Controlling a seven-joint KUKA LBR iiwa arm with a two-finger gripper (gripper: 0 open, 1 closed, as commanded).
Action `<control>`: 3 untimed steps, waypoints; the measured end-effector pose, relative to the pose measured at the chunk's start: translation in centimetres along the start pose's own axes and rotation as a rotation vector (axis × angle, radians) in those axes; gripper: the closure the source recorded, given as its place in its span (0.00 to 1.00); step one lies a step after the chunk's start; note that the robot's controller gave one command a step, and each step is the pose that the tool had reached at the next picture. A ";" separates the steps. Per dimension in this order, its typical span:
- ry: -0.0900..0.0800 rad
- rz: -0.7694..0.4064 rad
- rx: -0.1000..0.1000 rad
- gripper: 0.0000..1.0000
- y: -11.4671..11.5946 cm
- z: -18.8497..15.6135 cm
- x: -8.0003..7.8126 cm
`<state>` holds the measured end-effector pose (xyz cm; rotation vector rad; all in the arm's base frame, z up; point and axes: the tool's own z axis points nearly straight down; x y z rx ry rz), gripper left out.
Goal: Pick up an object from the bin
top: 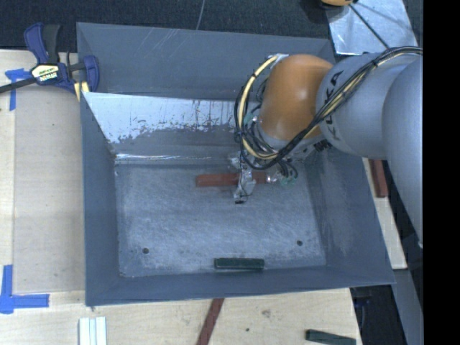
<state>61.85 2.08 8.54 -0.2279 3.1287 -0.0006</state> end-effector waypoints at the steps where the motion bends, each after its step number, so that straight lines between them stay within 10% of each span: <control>1: 0.000 0.000 0.000 1.00 0.0 -0.5 0.0; 3: 0.000 0.000 0.000 1.00 0.0 -1.8 0.0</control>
Offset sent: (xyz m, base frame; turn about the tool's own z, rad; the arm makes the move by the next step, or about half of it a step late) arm 0.0000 0.0001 0.0286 0.0000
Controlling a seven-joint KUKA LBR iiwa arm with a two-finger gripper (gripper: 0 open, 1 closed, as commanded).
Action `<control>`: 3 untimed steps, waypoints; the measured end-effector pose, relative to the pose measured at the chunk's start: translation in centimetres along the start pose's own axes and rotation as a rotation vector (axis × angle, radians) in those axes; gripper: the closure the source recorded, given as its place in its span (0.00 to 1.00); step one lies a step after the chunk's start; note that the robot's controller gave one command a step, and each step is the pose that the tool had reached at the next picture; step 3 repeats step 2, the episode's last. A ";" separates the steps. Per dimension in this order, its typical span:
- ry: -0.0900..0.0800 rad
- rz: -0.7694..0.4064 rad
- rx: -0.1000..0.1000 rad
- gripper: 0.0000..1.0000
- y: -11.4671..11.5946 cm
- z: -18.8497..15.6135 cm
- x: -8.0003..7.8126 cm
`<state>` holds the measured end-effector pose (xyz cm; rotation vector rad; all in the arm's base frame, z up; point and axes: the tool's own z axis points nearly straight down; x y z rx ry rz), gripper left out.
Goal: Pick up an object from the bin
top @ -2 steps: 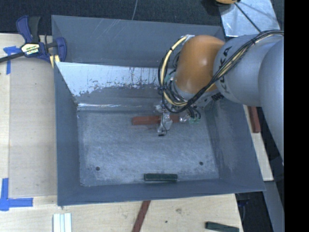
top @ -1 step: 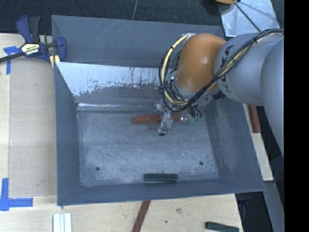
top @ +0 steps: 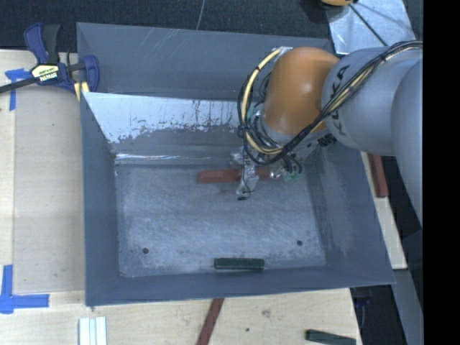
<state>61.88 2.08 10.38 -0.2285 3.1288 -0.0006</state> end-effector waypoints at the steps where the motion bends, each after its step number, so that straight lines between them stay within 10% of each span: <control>1: 0.003 0.000 0.000 1.00 0.0 -0.8 0.1; 3: 0.008 -0.001 -0.001 1.00 0.0 -2.3 0.1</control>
Offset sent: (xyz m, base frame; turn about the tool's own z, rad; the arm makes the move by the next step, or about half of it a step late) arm 0.0000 0.0000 0.0733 0.0000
